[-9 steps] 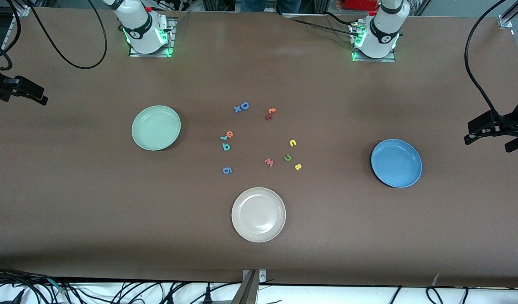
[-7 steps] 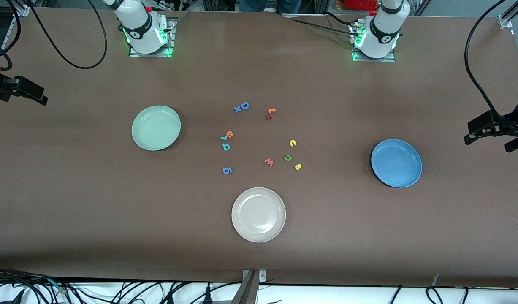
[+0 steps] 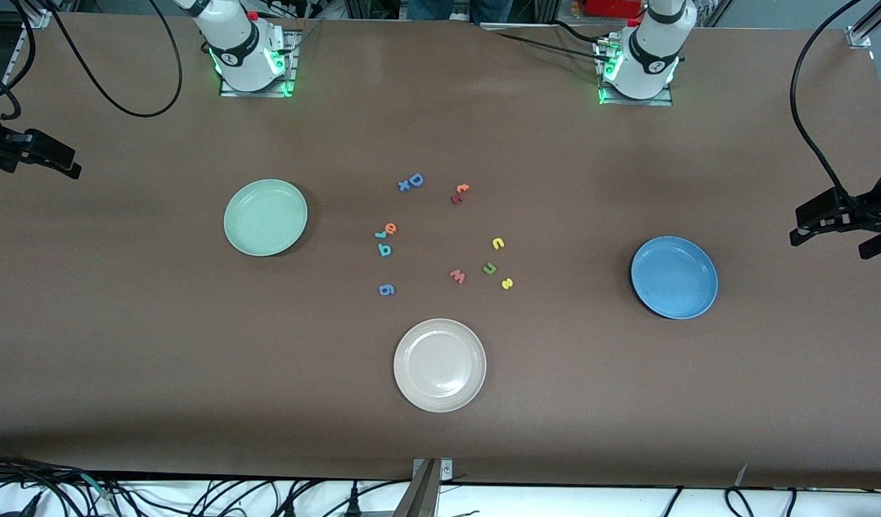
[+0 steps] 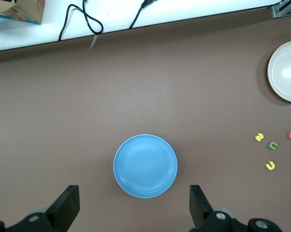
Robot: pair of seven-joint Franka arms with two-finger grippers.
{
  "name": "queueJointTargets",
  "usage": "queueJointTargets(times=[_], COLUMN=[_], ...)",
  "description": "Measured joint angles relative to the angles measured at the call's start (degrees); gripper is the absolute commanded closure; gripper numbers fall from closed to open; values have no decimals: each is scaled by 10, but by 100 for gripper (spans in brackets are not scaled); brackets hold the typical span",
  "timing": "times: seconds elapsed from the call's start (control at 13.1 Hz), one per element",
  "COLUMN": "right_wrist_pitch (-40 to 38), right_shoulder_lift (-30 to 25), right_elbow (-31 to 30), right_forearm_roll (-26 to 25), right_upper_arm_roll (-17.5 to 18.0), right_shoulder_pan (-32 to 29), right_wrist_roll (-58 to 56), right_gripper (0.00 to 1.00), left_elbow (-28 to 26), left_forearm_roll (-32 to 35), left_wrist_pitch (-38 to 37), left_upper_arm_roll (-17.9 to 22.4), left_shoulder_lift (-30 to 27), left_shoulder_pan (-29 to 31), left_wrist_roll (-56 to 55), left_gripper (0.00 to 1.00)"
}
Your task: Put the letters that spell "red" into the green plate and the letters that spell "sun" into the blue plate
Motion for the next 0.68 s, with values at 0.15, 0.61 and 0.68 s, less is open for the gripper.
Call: queueJointTargets(times=[0.15, 0.61, 0.68], right_wrist_pitch=[0, 0, 0], right_shoulder_lift=[0, 0, 0], right_elbow=[0, 0, 0], right_forearm_roll=[0, 0, 0], right_upper_arm_roll=[0, 0, 0], right_shoulder_pan=[0, 0, 0], right_wrist_roll=[0, 0, 0], right_gripper=[0, 0, 0], left_elbow=[2, 4, 4], left_forearm_roll=[0, 0, 0], left_wrist_pitch=[0, 0, 0], left_upper_arm_roll=[-7, -11, -10], left_shoulder_lift=[0, 0, 0], left_shoulder_pan=[-2, -4, -3], left_wrist_roll=[0, 0, 0], left_gripper=[0, 0, 0])
